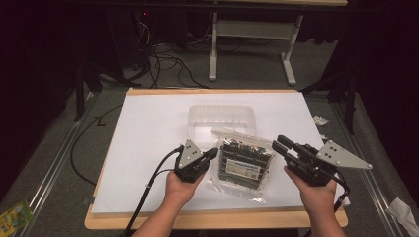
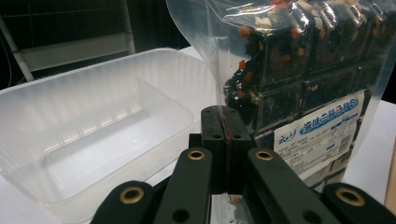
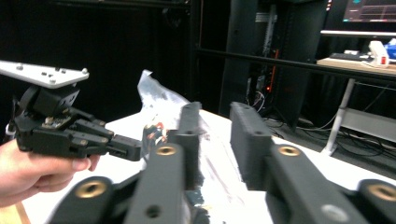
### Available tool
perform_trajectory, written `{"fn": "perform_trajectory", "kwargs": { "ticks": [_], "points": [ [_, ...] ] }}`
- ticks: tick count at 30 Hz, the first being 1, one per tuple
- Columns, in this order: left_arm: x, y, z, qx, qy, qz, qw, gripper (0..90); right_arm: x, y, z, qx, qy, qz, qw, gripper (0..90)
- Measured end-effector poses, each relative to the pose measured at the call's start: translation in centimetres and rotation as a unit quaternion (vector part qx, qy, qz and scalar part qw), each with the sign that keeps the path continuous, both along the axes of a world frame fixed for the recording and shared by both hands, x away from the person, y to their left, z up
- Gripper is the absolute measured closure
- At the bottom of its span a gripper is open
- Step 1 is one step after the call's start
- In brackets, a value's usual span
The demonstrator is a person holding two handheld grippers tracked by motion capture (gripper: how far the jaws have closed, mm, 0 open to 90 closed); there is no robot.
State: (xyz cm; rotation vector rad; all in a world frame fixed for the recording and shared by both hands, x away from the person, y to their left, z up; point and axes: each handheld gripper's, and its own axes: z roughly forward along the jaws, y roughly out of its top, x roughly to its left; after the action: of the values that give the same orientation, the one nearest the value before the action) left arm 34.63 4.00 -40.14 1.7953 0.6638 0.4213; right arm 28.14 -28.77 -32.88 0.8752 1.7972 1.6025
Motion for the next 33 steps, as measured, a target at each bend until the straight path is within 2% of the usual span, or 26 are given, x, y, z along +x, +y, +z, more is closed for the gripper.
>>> {"fn": "perform_trajectory", "kwargs": {
  "ticks": [5, 8, 9, 12, 14, 19, 24, 33],
  "points": [
    [0.1, 0.0, 0.0, -0.001, 0.000, 0.001, 1.0000, 90.0, -0.2, -0.9, 0.1, 0.017, 0.009, -0.002, 0.9998, 46.2],
    [0.1, 0.0, -0.1, 0.000, 0.000, 0.001, 1.0000, 90.0, -0.3, -1.2, -0.3, 0.014, 0.022, 0.000, 0.9997, 38.2],
    [0.1, 0.0, -0.1, 0.000, 0.000, 0.001, 1.0000, 90.0, -0.3, -1.3, -0.5, 0.013, 0.026, 0.001, 0.9996, 37.4],
    [0.1, 0.0, -0.1, 0.000, 0.000, 0.002, 1.0000, 90.0, 0.0, -1.9, -1.6, 0.033, 0.050, 0.006, 0.9982, 34.8],
    [0.1, 0.0, 0.0, 0.000, 0.000, 0.002, 1.0000, 90.0, 0.3, -2.0, -2.2, 0.035, 0.063, 0.009, 0.9973, 34.3],
    [0.0, 0.0, 0.0, 0.001, 0.001, 0.001, 1.0000, 90.0, 0.8, -1.6, -3.7, 0.031, 0.090, 0.026, 0.9951, 34.0],
    [-0.2, 0.1, 0.0, 0.002, -0.001, 0.002, 1.0000, 89.7, 1.5, -0.3, -5.2, 0.018, 0.115, 0.047, 0.9921, 34.6],
    [-0.4, 0.1, 0.1, 0.003, -0.002, 0.002, 1.0000, 89.4, 2.6, 1.6, -7.1, 0.002, 0.143, 0.078, 0.9866, 38.7]
  ]
}}
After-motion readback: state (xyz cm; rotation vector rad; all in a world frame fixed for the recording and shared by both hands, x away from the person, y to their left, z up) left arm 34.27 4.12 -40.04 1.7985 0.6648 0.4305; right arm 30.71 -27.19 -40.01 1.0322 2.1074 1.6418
